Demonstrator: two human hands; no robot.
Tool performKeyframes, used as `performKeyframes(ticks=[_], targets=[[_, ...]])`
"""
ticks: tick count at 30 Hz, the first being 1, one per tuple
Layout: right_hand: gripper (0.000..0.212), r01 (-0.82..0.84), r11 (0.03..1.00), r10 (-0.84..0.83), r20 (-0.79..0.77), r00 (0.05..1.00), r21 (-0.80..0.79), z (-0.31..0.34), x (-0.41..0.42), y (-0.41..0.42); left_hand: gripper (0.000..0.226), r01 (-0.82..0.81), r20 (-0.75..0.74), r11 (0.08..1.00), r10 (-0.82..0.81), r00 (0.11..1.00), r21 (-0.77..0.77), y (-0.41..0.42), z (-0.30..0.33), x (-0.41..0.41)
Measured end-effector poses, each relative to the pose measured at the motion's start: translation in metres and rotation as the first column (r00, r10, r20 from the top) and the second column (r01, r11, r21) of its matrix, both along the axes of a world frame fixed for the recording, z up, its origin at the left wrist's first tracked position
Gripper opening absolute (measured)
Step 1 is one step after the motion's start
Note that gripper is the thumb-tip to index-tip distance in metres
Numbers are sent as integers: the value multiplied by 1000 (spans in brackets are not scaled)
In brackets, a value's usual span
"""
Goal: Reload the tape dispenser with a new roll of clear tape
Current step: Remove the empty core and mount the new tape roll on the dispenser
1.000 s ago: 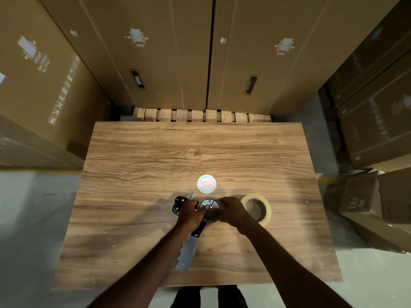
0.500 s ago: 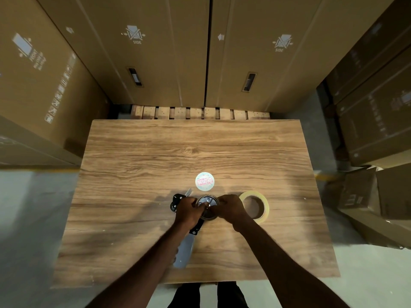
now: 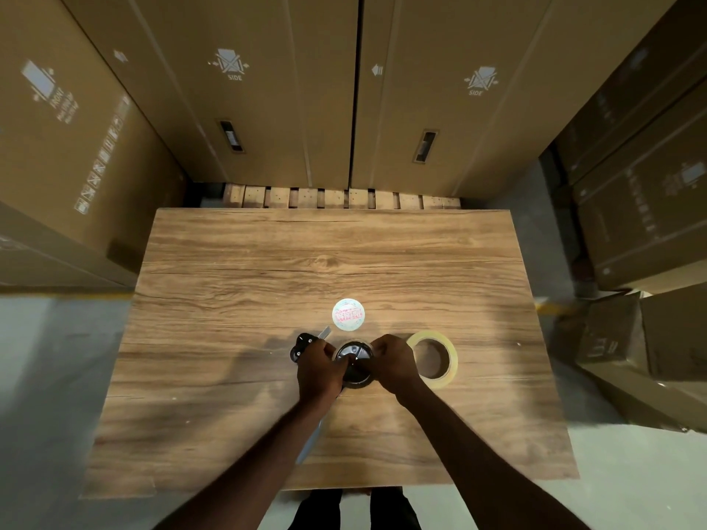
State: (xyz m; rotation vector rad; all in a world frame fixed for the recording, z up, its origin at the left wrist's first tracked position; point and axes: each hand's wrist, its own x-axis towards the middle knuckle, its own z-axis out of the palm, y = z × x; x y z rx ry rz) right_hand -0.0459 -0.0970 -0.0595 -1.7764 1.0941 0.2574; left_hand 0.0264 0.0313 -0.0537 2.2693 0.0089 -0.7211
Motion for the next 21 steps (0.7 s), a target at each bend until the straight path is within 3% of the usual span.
performKeyframes(ticks=[2,4,7,11,14,18,21], targets=[[30,10,998,-11,11,1000,67,3,-3,-3,36,8,30,1000,-7,1000,-22,2,4,1],[36,56,962,-72,51,996,266,17,-4,-9,39,-2,23,999,3,1000,-42,4,9,8],[32,81,875,-144,97,985,478,43,-8,-26,30,-15,-76,989,3,997,-145,7,20,22],[23,172,835,-308,185,933,522,65,-9,-66,41,-102,-250,925,8,968,-365,11,36,28],[16,289,804,-448,210,869,519,68,0,-109,61,-65,-211,938,-9,977,-339,19,32,24],[28,435,754,-583,196,788,493,48,11,-163,19,26,-120,975,-53,991,-220,23,25,11],[35,514,730,-630,153,761,452,28,16,-185,10,60,-87,975,-80,993,-212,24,21,1]])
